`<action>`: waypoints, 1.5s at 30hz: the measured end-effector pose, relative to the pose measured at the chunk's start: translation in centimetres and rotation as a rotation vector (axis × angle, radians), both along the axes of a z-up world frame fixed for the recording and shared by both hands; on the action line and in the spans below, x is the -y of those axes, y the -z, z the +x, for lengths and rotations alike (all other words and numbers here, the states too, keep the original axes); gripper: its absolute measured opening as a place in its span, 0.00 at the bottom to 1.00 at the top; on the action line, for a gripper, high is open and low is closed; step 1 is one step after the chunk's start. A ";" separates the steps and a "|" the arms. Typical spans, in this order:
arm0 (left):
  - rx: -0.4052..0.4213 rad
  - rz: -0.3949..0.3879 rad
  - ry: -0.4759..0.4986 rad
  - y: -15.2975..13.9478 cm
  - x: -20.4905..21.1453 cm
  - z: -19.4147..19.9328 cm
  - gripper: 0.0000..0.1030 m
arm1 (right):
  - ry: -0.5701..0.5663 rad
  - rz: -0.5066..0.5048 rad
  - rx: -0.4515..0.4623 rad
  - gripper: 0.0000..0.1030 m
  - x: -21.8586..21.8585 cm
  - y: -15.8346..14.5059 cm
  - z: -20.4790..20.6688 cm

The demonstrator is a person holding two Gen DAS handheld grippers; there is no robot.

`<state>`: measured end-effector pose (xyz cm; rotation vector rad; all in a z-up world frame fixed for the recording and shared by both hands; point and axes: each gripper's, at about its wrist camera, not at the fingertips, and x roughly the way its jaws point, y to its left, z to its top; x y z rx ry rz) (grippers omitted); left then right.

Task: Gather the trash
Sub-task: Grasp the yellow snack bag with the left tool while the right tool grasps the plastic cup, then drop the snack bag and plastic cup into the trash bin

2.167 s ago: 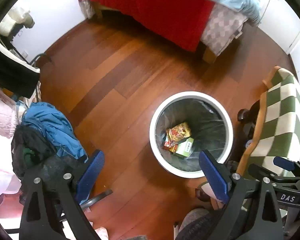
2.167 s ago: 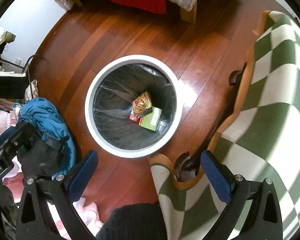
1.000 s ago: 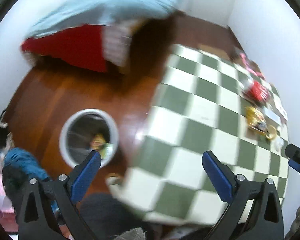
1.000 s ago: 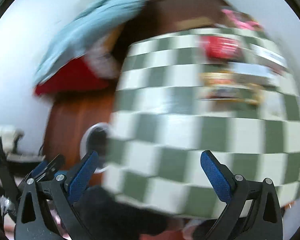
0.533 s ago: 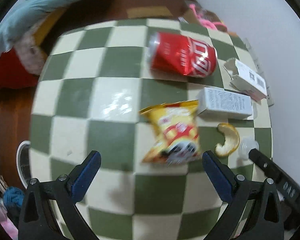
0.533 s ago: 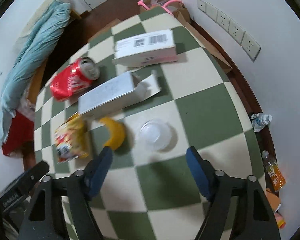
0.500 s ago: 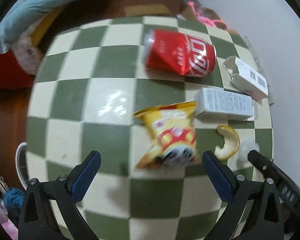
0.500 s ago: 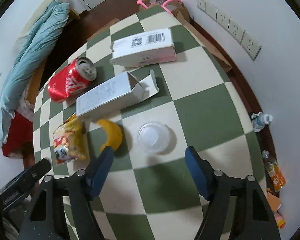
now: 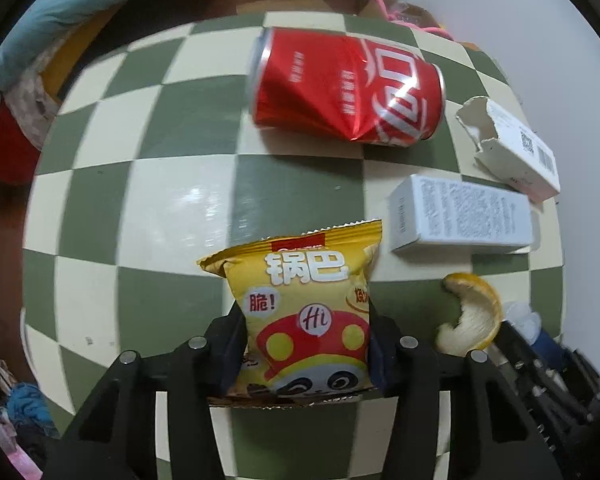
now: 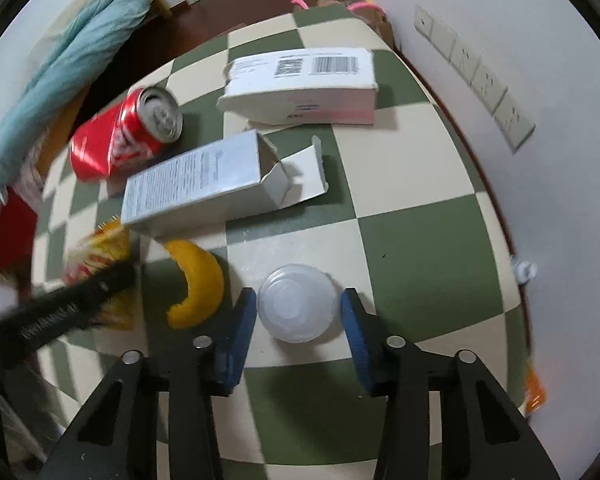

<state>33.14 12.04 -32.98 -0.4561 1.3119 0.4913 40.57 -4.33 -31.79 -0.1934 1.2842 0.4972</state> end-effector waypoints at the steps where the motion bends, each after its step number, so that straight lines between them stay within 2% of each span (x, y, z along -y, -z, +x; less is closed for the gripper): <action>1: 0.004 0.013 0.002 -0.2 0.1 -0.6 0.44 | -0.003 -0.004 0.010 0.42 0.0 0.0 -0.3; 7: 0.068 0.091 -0.018 -3.7 0.4 -5.5 0.44 | -0.025 0.009 0.052 0.42 0.4 -1.2 -2.1; 16: 0.242 0.222 -0.032 -12.6 0.6 -11.9 0.44 | -0.097 0.122 0.117 0.42 0.4 -7.8 -7.2; 20: 0.301 0.261 -0.058 -15.5 -2.1 -14.8 0.44 | -0.152 0.188 0.134 0.42 -1.1 -11.0 -9.9; 26: 0.351 0.321 -0.142 -19.4 -5.6 -21.4 0.44 | -0.277 0.283 0.144 0.42 -6.1 -15.2 -15.1; 31: 0.338 0.340 -0.232 -19.8 -9.4 -27.1 0.44 | -0.402 0.349 0.112 0.42 -12.3 -16.7 -20.3; 35: 0.311 0.334 -0.330 -18.8 -13.0 -32.2 0.44 | -0.497 0.372 0.064 0.42 -17.6 -16.1 -24.7; 39: 0.276 0.283 -0.423 -16.3 -17.0 -37.3 0.44 | -0.597 0.345 -0.009 0.42 -23.9 -13.2 -29.6; 45: 0.193 0.143 -0.518 -10.2 -23.6 -43.8 0.44 | -0.702 0.257 -0.150 0.42 -31.5 -7.0 -35.5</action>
